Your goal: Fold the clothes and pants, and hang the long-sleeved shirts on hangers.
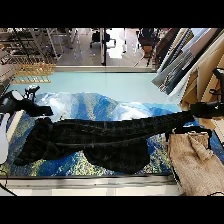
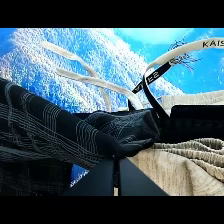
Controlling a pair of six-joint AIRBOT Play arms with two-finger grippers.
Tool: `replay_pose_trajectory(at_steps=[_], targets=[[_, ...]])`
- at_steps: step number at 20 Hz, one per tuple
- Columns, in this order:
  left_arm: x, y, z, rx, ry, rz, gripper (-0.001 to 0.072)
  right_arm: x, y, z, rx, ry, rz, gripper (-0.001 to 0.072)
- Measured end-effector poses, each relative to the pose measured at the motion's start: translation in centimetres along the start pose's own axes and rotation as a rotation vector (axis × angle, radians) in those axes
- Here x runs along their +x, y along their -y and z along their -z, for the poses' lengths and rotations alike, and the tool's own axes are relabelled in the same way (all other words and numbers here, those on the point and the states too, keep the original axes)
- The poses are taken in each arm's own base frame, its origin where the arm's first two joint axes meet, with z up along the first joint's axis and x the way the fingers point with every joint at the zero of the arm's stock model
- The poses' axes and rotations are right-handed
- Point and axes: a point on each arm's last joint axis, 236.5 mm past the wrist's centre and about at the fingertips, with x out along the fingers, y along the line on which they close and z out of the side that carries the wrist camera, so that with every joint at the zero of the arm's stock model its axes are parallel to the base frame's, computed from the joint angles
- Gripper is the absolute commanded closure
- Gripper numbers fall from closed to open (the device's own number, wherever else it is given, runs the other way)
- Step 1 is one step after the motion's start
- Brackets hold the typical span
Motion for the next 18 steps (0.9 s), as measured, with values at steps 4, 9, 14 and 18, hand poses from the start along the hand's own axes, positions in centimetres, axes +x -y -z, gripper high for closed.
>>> replay_pose_trajectory(at_steps=[4, 9, 14, 18], targets=[[1.4, -1.0, 1.4, -0.04, -0.091, -0.048, 0.0097, 0.0, -0.2, 0.2, 0.0, -0.007, -0.007, 0.0697], [2.5, -0.6, 4.4, -0.003, -0.235, -0.026, 0.0695, 0.0, -0.2, 0.2, 0.0, -0.01, -0.009, 0.0698], [-1.7, -0.3, 1.4, 0.047, -0.141, -0.014, 0.0695, 0.0, -0.1, -0.4, -0.003, 0.017, -0.002, 0.0698], [-13.1, 0.9, -5.1, 0.04, 0.218, 0.093, 0.0694, -0.4, 0.9, -3.8, 0.014, 0.163, 0.036, 0.0699]])
